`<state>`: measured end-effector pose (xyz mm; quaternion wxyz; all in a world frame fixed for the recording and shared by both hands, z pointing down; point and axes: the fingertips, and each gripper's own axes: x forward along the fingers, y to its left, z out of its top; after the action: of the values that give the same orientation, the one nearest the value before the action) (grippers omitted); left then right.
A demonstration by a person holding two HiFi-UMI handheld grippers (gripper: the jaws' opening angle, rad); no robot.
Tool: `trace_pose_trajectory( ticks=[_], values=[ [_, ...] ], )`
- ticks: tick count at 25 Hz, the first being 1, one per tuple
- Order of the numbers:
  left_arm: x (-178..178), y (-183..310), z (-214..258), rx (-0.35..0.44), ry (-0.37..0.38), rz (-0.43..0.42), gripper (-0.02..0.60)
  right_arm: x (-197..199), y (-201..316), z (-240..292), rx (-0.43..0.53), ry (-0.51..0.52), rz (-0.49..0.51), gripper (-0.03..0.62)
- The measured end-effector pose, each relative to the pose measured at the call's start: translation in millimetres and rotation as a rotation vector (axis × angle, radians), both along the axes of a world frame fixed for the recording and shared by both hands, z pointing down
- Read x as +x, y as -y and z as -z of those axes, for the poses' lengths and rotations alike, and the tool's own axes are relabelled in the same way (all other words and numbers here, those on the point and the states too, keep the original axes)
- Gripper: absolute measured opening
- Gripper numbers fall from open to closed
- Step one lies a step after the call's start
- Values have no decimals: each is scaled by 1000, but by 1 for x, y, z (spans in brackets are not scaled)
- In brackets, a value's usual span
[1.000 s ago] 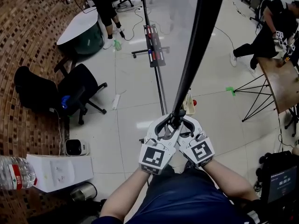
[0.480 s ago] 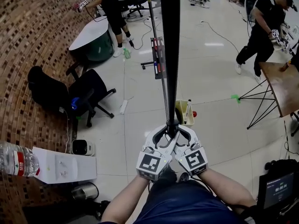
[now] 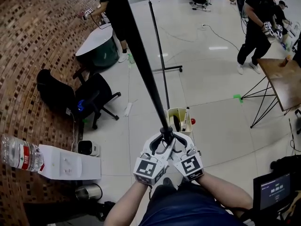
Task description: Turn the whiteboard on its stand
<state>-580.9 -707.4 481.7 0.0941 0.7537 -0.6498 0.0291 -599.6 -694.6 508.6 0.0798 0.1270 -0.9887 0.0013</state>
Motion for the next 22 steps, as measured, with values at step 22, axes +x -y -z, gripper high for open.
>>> trace_pose_trajectory(
  ticks=[22],
  values=[
    [98,-99,-8,58,-67,-91,170,100,-99,2,0,10,-38,164]
  ],
)
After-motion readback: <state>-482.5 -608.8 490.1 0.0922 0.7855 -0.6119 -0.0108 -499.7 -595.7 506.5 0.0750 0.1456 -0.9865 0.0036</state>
